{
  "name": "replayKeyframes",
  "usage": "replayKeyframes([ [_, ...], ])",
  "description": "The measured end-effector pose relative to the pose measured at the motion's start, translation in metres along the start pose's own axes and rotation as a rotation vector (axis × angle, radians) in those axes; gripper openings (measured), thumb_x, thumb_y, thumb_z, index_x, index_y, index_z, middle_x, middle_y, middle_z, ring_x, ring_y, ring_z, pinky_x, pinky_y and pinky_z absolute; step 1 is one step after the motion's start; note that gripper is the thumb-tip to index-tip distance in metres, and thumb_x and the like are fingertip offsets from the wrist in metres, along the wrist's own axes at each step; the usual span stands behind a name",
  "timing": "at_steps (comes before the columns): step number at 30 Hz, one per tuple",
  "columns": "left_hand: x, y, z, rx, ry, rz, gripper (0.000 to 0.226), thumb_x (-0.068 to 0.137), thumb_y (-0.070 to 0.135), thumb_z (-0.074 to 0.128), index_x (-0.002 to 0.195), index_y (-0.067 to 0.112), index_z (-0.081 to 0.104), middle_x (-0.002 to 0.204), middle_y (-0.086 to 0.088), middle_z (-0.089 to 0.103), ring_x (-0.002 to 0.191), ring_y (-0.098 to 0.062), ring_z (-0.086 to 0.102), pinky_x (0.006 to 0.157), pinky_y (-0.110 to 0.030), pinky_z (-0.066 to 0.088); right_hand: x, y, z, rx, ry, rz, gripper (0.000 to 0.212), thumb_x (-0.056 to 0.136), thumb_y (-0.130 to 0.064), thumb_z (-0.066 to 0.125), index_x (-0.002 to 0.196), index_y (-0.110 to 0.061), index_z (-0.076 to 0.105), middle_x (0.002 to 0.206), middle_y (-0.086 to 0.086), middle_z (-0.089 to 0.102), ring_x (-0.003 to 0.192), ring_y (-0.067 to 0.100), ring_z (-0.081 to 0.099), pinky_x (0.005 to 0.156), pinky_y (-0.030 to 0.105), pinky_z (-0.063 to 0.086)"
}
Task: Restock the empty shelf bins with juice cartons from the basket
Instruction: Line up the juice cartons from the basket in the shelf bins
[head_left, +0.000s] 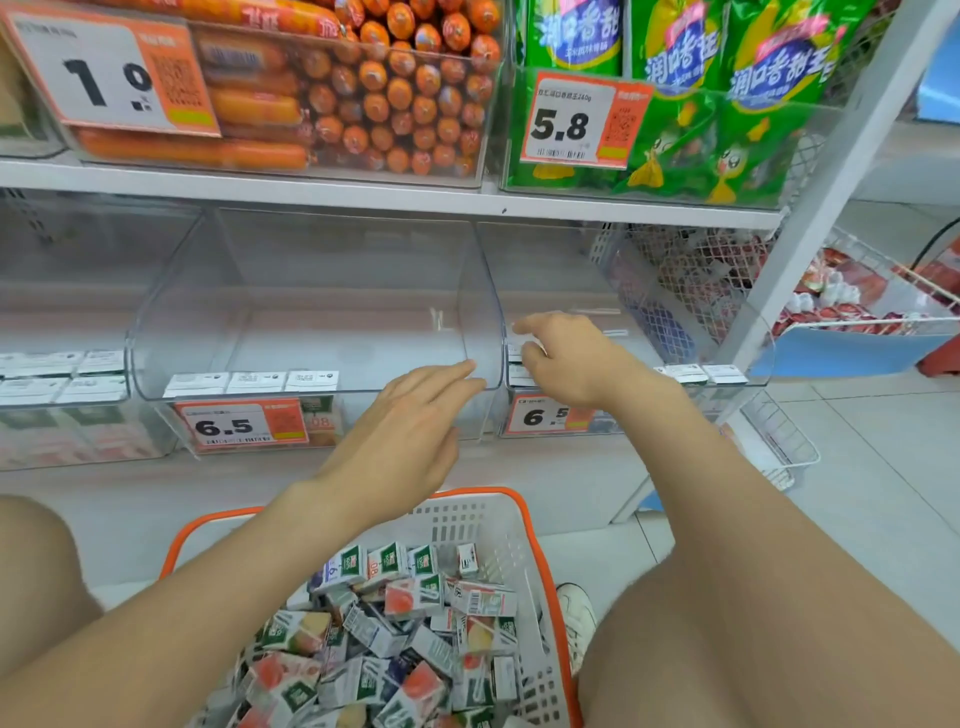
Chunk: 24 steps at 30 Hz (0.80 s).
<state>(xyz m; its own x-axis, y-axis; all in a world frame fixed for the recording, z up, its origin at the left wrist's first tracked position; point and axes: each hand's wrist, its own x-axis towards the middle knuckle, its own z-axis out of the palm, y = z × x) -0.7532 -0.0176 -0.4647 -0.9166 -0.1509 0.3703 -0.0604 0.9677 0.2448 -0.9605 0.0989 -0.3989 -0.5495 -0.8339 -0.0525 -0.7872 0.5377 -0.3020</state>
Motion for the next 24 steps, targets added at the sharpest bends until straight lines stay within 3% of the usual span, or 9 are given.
replayKeyframes([
  [2,-0.010,-0.003,-0.001,0.031,0.127,0.039,0.037,0.091,0.005,0.064,0.127,0.014,0.064,0.131,-0.003,0.062,0.122,-0.029,0.054,0.101,-0.048,0.048,-0.017,-0.017,0.007,-0.023,0.187,-0.078,0.034,0.091,-0.010,0.050,0.123,-0.009,0.064,0.119,0.016,0.063,0.112,0.035,0.059,0.095,0.041,0.048],
  [6,-0.032,-0.009,-0.001,0.219,0.229,0.165,0.010,0.083,0.008,0.062,0.092,0.009,0.067,0.094,-0.008,0.059,0.087,-0.033,0.053,0.072,-0.045,0.041,-0.065,-0.063,0.025,-0.012,0.363,-0.160,0.021,0.077,-0.019,0.054,0.095,-0.015,0.063,0.086,0.003,0.065,0.080,0.029,0.058,0.068,0.038,0.050],
  [9,-0.052,-0.010,0.008,0.225,0.052,0.122,0.004,0.079,0.015,0.064,0.078,0.013,0.060,0.079,-0.007,0.058,0.073,-0.034,0.054,0.062,-0.040,0.037,-0.081,-0.085,0.053,-0.060,0.129,-0.259,0.015,0.079,-0.023,0.050,0.080,-0.016,0.063,0.075,0.006,0.066,0.072,0.033,0.061,0.062,0.039,0.055],
  [12,-0.073,-0.015,0.025,0.104,-0.331,-0.125,0.029,0.087,0.022,0.062,0.067,0.027,0.042,0.073,-0.001,0.058,0.067,-0.033,0.056,0.056,-0.033,0.035,-0.088,-0.094,0.091,-0.185,-0.292,-0.342,0.019,0.087,-0.019,0.047,0.070,-0.017,0.056,0.067,0.006,0.055,0.067,0.030,0.055,0.060,0.035,0.050],
  [15,-0.095,-0.029,0.055,0.040,-0.663,-0.200,0.031,0.095,0.024,0.056,0.068,0.033,0.045,0.074,0.007,0.056,0.072,-0.026,0.058,0.062,-0.037,0.051,-0.090,-0.089,0.131,-0.292,-0.618,-0.355,0.028,0.094,-0.005,0.049,0.067,-0.012,0.047,0.064,0.006,0.045,0.060,0.025,0.045,0.057,0.035,0.040],
  [17,-0.109,-0.036,0.074,0.026,-0.827,-0.239,0.016,0.097,0.023,0.054,0.084,0.027,0.064,0.087,0.002,0.066,0.080,-0.025,0.065,0.073,-0.043,0.060,-0.087,-0.083,0.154,-0.345,-0.704,-0.338,0.033,0.093,0.000,0.050,0.065,-0.013,0.041,0.064,0.006,0.042,0.059,0.024,0.040,0.056,0.036,0.037],
  [19,-0.123,-0.042,0.096,0.038,-0.939,-0.254,0.017,0.096,0.019,0.054,0.099,0.019,0.070,0.098,-0.003,0.069,0.090,-0.028,0.069,0.078,-0.045,0.061,-0.083,-0.076,0.175,-0.398,-0.730,-0.321,0.033,0.094,0.003,0.050,0.069,-0.015,0.039,0.070,0.005,0.044,0.058,0.021,0.040,0.052,0.034,0.036],
  [21,-0.135,-0.046,0.115,0.052,-1.028,-0.244,0.015,0.096,0.015,0.055,0.103,0.016,0.068,0.103,-0.005,0.068,0.093,-0.029,0.069,0.080,-0.047,0.061,-0.080,-0.066,0.197,-0.424,-0.748,-0.325,0.033,0.094,0.005,0.049,0.072,-0.015,0.039,0.076,0.004,0.046,0.060,0.019,0.042,0.054,0.034,0.040],
  [24,-0.154,-0.052,0.142,0.052,-1.121,-0.248,0.012,0.099,0.012,0.056,0.089,0.018,0.052,0.095,-0.005,0.061,0.084,-0.028,0.065,0.080,-0.050,0.061,-0.079,-0.049,0.234,-0.427,-0.785,-0.346,0.029,0.095,0.004,0.050,0.074,-0.015,0.045,0.077,0.005,0.048,0.063,0.021,0.049,0.059,0.037,0.046],
])
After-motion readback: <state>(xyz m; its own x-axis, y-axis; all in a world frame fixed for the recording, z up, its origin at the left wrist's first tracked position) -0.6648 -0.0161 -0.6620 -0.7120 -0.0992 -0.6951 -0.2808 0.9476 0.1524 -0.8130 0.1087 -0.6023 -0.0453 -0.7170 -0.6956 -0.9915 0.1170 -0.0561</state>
